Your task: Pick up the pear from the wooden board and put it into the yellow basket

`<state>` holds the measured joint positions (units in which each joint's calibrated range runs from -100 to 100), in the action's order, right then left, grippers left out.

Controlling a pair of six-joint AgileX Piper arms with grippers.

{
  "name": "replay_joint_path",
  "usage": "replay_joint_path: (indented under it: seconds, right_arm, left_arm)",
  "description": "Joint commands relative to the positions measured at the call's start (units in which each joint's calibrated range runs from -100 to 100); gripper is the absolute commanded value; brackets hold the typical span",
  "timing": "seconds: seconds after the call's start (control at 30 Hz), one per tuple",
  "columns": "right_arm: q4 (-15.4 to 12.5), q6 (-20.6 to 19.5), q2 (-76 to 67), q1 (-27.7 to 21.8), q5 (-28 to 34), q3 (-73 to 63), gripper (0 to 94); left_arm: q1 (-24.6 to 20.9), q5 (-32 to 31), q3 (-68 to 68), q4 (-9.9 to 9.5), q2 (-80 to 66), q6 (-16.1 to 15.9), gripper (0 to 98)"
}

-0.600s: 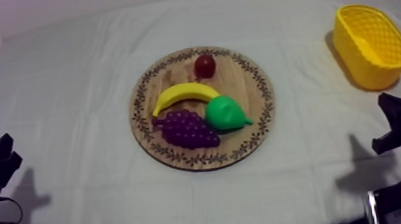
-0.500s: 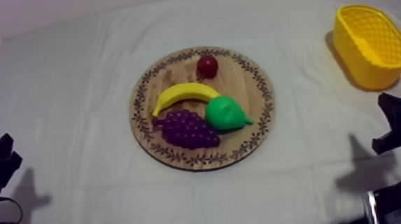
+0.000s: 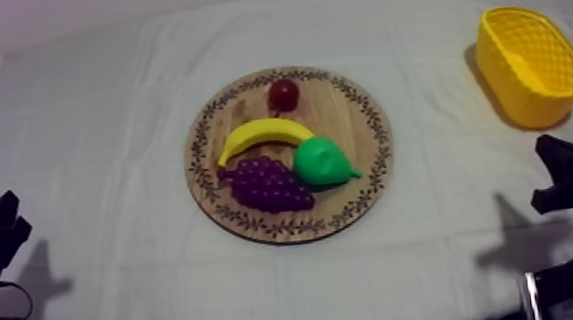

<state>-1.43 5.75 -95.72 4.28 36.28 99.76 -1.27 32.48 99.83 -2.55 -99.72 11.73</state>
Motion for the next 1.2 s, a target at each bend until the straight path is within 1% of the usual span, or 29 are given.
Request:
replay_joint_path:
  seconds: [0.0,0.1,0.33,0.4,0.5,0.63,0.87,1.0,1.17]
  right_arm:
    - [-0.1,-0.1,0.0,0.3,-0.2,0.0,1.2]
    - [-1.1,0.9,0.0,0.9,-1.1,0.0,0.6]
    - [-1.3,1.8,4.2,2.0,-5.0,-0.9,0.4]
    - [-1.3,1.8,6.9,2.1,-5.7,-2.8,0.3]
    - [-1.1,1.6,12.0,2.4,-5.2,-8.1,0.3]
    - [-0.9,0.9,19.0,3.0,-1.1,-18.6,0.3]
    - [-1.1,0.8,30.4,5.0,10.9,-38.1,0.3]
    - [-2.3,2.1,36.5,5.8,15.6,-46.4,0.3]
    - [-4.9,5.5,44.2,6.3,20.1,-55.2,0.3]
  left_arm:
    - [0.0,0.0,-0.1,-0.01,0.0,0.0,0.1]
    - [0.0,0.0,-0.1,-0.01,0.0,0.0,0.1]
    - [0.0,0.0,-0.1,-0.01,0.0,0.0,0.1]
    - [0.0,0.0,-0.1,-0.01,0.0,0.0,0.1]
    - [0.0,0.0,-0.1,-0.01,0.0,0.0,0.1]
    - [0.0,0.0,-0.1,-0.01,0.0,0.0,0.1]
    - [0.0,0.0,-0.1,-0.01,0.0,0.0,0.1]
    - [0.0,0.0,-0.1,-0.01,0.0,0.0,0.1]
    - [0.0,0.0,-0.1,-0.01,0.0,0.0,0.1]
